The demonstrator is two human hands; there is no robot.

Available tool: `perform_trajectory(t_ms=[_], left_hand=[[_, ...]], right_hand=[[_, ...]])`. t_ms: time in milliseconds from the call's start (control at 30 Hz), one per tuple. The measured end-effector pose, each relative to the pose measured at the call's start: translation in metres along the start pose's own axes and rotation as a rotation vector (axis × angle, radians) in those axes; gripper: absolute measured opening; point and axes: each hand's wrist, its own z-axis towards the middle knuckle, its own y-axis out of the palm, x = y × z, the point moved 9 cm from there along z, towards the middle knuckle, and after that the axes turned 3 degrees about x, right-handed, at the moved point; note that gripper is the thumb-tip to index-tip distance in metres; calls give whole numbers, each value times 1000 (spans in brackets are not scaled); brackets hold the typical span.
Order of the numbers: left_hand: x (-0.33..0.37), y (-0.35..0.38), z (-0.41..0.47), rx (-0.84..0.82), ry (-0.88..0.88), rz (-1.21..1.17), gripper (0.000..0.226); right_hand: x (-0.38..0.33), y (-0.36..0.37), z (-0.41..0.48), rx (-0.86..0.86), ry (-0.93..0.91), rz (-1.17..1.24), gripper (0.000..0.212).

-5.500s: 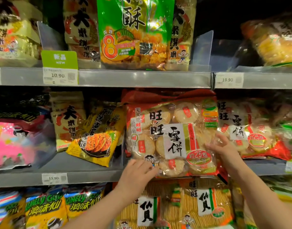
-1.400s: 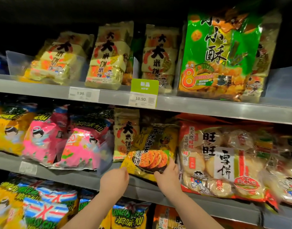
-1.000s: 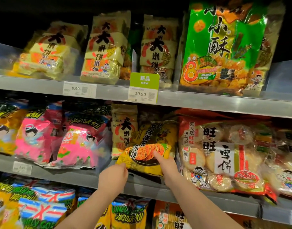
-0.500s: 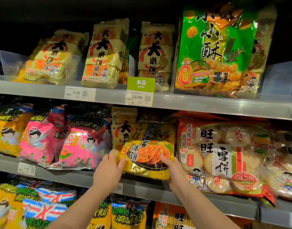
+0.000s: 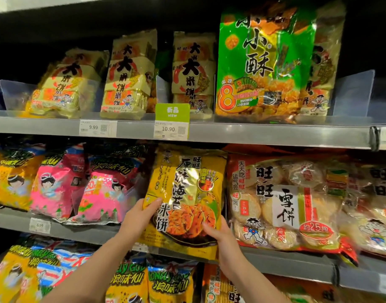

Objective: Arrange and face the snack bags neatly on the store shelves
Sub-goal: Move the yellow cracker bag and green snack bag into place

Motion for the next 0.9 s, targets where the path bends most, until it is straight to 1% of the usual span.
perform_trajectory(t_ms=[100, 133, 200, 233, 267, 333, 367, 433, 467, 533, 567, 600, 667, 733, 767, 833, 867, 900], left_hand=[[7, -5, -5, 34, 28, -35, 68], [9, -8, -8, 59, 34, -25, 63], [10, -16, -13, 100, 41, -4, 49], [10, -20, -16, 111, 36, 10, 47], [10, -25, -17, 120, 38, 28, 54], [7, -34, -18, 136, 31, 62, 79], [7, -39, -20, 148, 26, 62, 82], [5, -49, -19, 179, 22, 50, 74], [5, -52, -19, 169, 22, 37, 74], [5, -58, -20, 121, -2, 0, 77], [6, -61, -23, 89, -27, -30, 79], [6, -65, -26, 62, -58, -71, 81], [6, -76, -32, 25, -116, -112, 82], [3, -86, -37, -3, -181, -101, 84], [4, -91, -40, -21, -207, -78, 78], [11, -101, -49, -67, -260, -50, 52], [12, -106, -53, -83, -287, -69, 45], [15, -111, -57, -93, -309, -83, 41]], right_hand=[[-4, 2, 4, -28, 24, 1, 88], [-4, 4, 6, -42, 43, 4, 86], [-4, 10, 8, -74, 72, 19, 72], [-3, 13, 10, -89, 77, 8, 67], [-2, 17, 12, -113, 78, -2, 65], [-1, 24, 16, -133, 85, -28, 63], [0, 28, 19, -135, 86, -45, 63], [3, 36, 23, -137, 91, -58, 65], [4, 41, 24, -140, 102, -68, 65], [6, 47, 27, -131, 126, -96, 53], [7, 50, 29, -124, 147, -124, 51], [8, 55, 30, -128, 176, -153, 60], [9, 64, 29, -130, 242, -218, 88], [8, 74, 24, -125, 305, -245, 91], [7, 77, 20, -116, 338, -263, 91], [0, 86, 11, -112, 380, -302, 90], [-4, 91, 7, -117, 405, -328, 88], [-9, 97, 2, -127, 430, -345, 82]])
